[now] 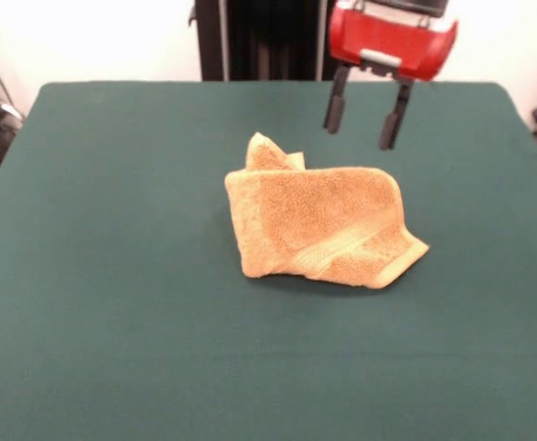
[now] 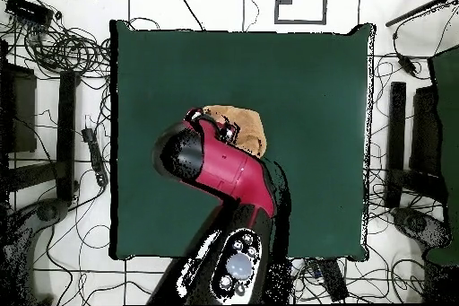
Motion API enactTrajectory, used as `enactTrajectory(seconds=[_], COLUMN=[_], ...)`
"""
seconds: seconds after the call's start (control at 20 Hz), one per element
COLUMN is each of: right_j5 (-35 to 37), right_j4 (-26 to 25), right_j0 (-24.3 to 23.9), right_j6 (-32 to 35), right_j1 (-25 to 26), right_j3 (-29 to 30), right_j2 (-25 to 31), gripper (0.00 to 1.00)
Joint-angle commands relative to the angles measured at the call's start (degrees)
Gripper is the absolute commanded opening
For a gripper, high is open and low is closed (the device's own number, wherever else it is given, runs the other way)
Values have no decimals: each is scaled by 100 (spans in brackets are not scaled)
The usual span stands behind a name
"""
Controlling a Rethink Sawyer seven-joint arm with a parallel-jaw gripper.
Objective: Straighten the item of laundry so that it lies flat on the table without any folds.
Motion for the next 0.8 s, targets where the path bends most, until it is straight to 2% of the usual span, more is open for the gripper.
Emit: enactTrajectory(seconds=[0.05,0.5,0.8], right_j5=[-705,-726,-605], right_j4=[462,525,614], right_j0=[-5,43,341], right_j6=[1959,1959,2015], right_j1=[438,553,752], right_j3=[1069,1008,762], right_j2=[849,736,326], gripper=[100,100,100])
